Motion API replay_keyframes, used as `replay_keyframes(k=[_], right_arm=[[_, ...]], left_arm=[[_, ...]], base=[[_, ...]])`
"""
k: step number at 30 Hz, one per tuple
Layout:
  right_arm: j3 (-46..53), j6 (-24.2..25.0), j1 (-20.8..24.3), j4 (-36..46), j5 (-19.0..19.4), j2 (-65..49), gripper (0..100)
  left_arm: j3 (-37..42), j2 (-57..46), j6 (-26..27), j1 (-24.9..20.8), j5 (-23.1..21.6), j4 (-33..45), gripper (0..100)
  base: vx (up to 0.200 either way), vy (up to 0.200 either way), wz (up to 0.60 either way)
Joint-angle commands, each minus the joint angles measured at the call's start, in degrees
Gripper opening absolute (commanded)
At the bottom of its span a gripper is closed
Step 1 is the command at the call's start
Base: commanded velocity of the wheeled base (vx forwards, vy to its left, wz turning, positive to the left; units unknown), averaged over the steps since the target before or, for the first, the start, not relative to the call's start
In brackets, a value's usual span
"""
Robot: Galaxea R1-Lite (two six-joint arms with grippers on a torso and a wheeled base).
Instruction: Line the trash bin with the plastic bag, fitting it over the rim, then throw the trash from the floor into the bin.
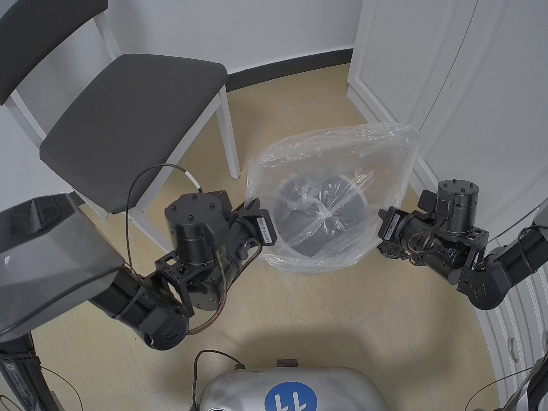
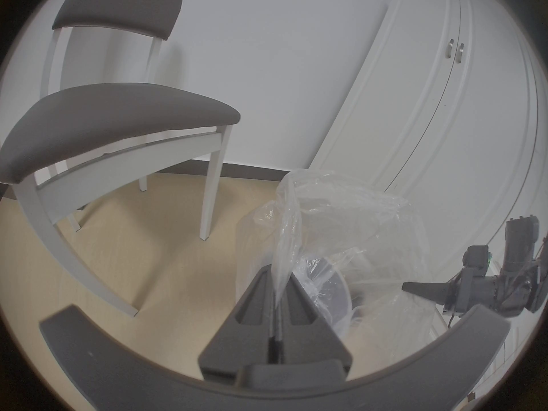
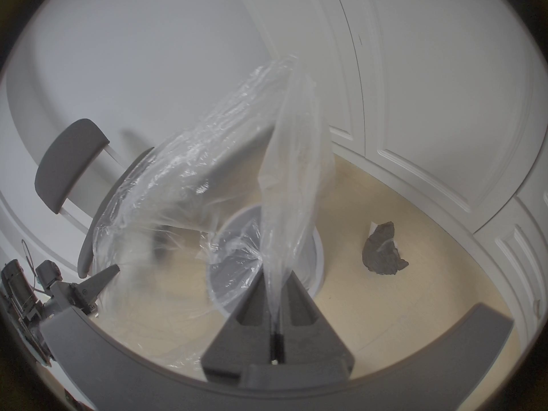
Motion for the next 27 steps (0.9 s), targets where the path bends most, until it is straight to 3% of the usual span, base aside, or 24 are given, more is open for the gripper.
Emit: replay_keyframes(k=[1,14,21,27], right_arm=[[0.2,0.4,0.1,-3.2,0.0,3.3,0],[-0.1,-0.3,-2.6,-7.4,-0.3,5.9,0],[0.4,-4.2,-2.6,-7.5,-3.8,5.6,0],[1.2,-5.1,-1.9,-7.5,-4.4,4.3,0]], left_arm=[[-7.6,4.5,-0.3,-1.9,-0.1,4.2,0],[-26.4,17.3,-3.7,-4.9,0.0,5.6,0],[-34.6,22.2,-3.7,-5.3,-0.1,9.1,0],[-41.3,26.5,-4.3,-3.8,-0.2,10.2,0]], base=[[0.0,0.0,0.0],[0.0,0.0,0.0],[0.0,0.0,0.0],[0.0,0.0,0.0]])
